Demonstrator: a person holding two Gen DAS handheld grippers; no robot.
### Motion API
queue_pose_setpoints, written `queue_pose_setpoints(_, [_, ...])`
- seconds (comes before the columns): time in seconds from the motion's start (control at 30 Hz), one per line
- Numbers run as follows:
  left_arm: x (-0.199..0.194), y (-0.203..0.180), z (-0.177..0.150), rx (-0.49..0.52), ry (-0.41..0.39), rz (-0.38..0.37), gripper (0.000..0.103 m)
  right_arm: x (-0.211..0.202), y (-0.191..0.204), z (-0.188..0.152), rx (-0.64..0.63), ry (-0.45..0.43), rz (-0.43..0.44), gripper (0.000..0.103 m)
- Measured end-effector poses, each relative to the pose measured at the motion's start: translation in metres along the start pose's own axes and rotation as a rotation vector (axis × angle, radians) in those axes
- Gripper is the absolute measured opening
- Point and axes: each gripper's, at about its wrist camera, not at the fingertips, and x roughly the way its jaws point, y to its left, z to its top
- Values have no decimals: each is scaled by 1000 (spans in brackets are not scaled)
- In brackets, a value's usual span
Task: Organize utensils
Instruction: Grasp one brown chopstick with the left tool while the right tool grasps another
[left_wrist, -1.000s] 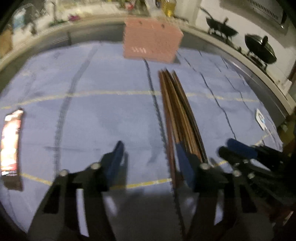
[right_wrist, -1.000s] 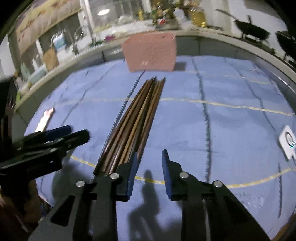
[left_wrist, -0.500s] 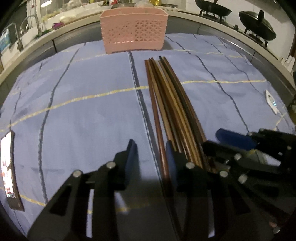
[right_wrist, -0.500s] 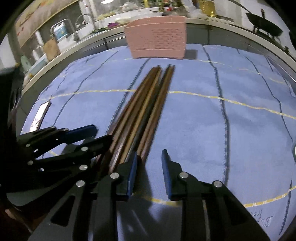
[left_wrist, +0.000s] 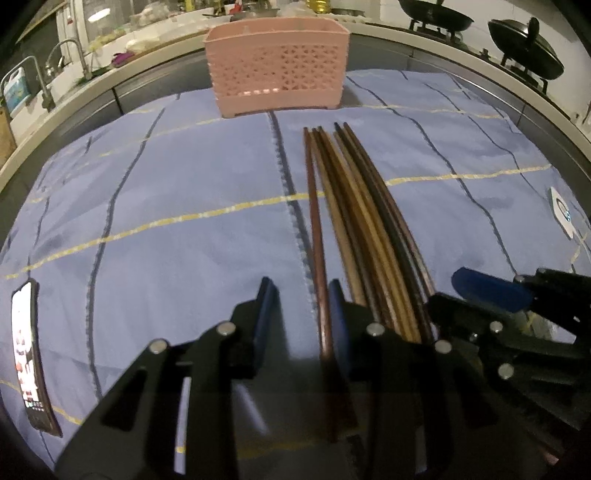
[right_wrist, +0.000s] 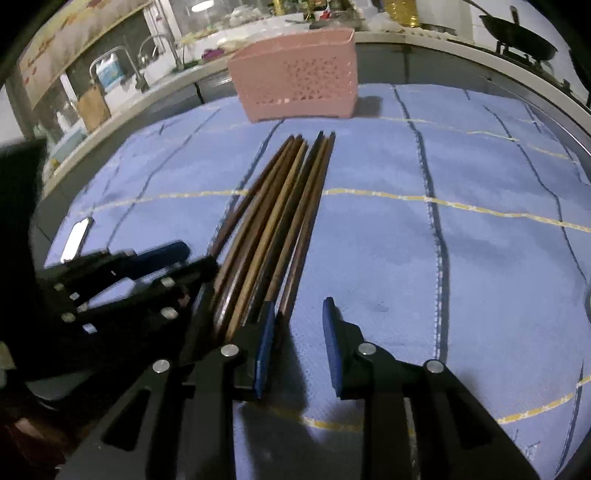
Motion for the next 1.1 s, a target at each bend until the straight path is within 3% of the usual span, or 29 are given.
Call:
queue_pose_setpoints(0.17, [1,17,3,-43,0,13,30,2,-8,5,14,-5,-49,27])
queue_pose_setpoints(0.43, [11,20,20,-23,4,15,30,12,-14,21,-28,-5,-113,26])
queue_pose_setpoints(0.47, [11,22,21,-26,6,10,26,10,-20,21,-18,-1,-112,19])
queue_pose_setpoints(0.53, [10,32,19,-28,-2,3,18,7,-33,19,7,3,-116,16])
queue_pose_setpoints(0.63, [9,40,20,-39,0,-1,18,4,-46,19,41,13,-121,16])
queue_pose_setpoints(0.73, [13,40,26,-39,2,9,18,10,-40,29,-7,33,-138,16])
queue_pose_setpoints(0.8, [16,39,32,-34,8,18,22,15,-36,37,-29,47,-130,16])
queue_pose_setpoints(0.87, [21,38,40,-26,14,26,34,23,-33,49,-51,59,-121,16])
queue_pose_setpoints(0.93, [28,39,49,-19,11,38,40,32,-32,63,-71,69,-119,16])
queue_pose_setpoints(1.1, [42,42,69,-15,4,46,42,51,-37,94,-75,95,-86,16])
